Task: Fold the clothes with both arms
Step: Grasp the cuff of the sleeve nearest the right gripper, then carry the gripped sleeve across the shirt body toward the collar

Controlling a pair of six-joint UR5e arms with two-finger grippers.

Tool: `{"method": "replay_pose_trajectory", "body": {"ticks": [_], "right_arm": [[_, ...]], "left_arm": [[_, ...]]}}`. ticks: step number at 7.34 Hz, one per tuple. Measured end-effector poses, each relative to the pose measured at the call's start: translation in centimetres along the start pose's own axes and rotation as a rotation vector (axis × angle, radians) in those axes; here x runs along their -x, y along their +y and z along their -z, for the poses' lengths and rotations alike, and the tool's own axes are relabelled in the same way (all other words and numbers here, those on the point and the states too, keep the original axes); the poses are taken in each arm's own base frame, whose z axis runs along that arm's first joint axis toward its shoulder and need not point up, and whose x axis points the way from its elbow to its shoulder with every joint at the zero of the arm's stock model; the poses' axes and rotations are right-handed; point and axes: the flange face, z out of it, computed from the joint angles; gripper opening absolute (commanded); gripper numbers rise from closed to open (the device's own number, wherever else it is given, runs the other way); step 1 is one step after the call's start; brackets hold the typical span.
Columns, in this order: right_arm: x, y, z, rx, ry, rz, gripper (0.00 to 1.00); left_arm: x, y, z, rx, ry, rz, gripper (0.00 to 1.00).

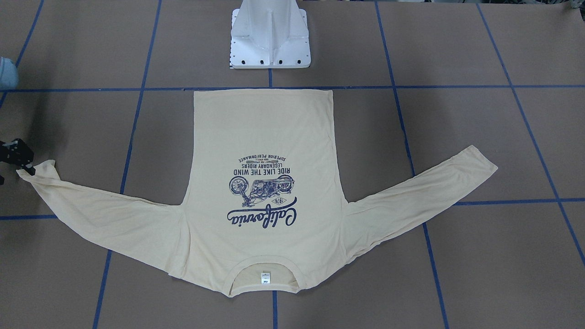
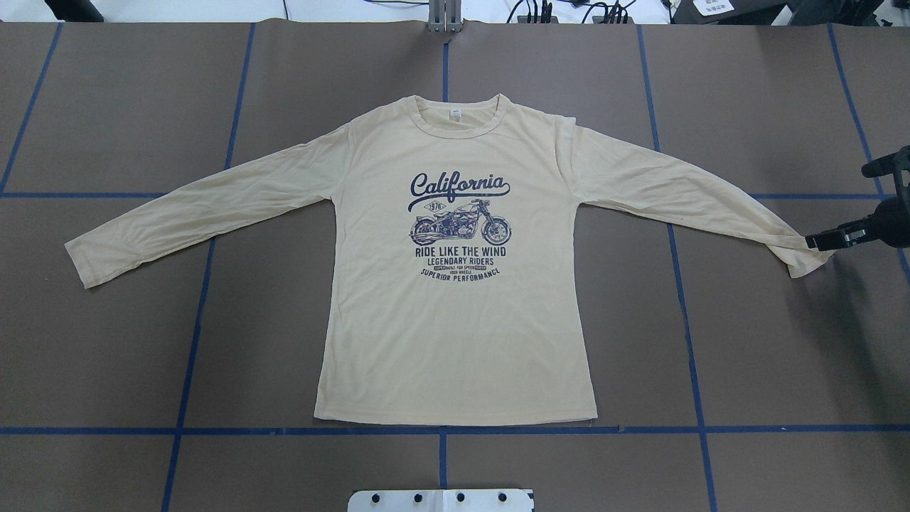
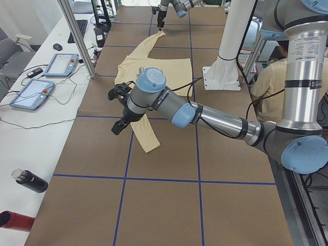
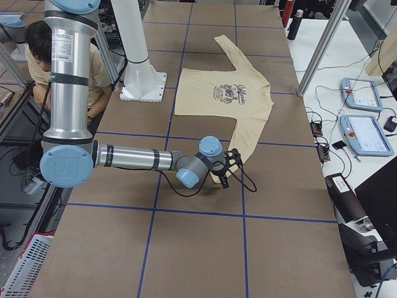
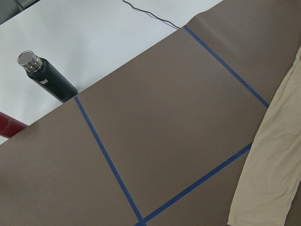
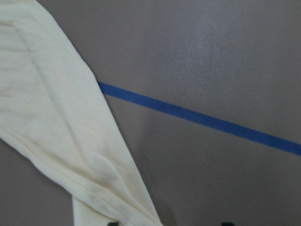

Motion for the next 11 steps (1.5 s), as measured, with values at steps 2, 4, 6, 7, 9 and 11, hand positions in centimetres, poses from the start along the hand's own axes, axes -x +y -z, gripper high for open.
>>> {"method": "replay_pose_trajectory", "body": {"ticks": [2, 4, 6, 7, 9, 11], "right_arm": [[-0.1, 0.4, -0.1, 0.007, 0.002, 0.000, 0.57], [-0.4, 1.4, -0.1, 0.019, 0.007, 0.000, 0.24], [-0.3, 1.9, 0.0, 0.024, 0.007, 0.002, 0.00], [0.0, 1.7, 0.1, 0.020, 0.005, 0.004, 0.00], [0.7, 0.6, -0.1, 0.005, 0.007, 0.012, 0.00], [1.0, -0.2, 0.4, -0.018, 0.021, 0.018, 0.00]], "left_arm": [[0.0, 0.1, 0.0, 0.001, 0.000, 0.001, 1.00], [0.0, 0.1, -0.1, 0.002, 0.000, 0.002, 1.00], [0.0, 0.1, -0.1, 0.002, 0.000, 0.002, 1.00], [0.0, 0.1, -0.1, 0.002, 0.000, 0.002, 1.00], [0.0, 0.2, 0.0, 0.002, 0.000, 0.002, 1.00], [0.0, 0.3, 0.0, 0.003, 0.000, 0.003, 1.00]]}}
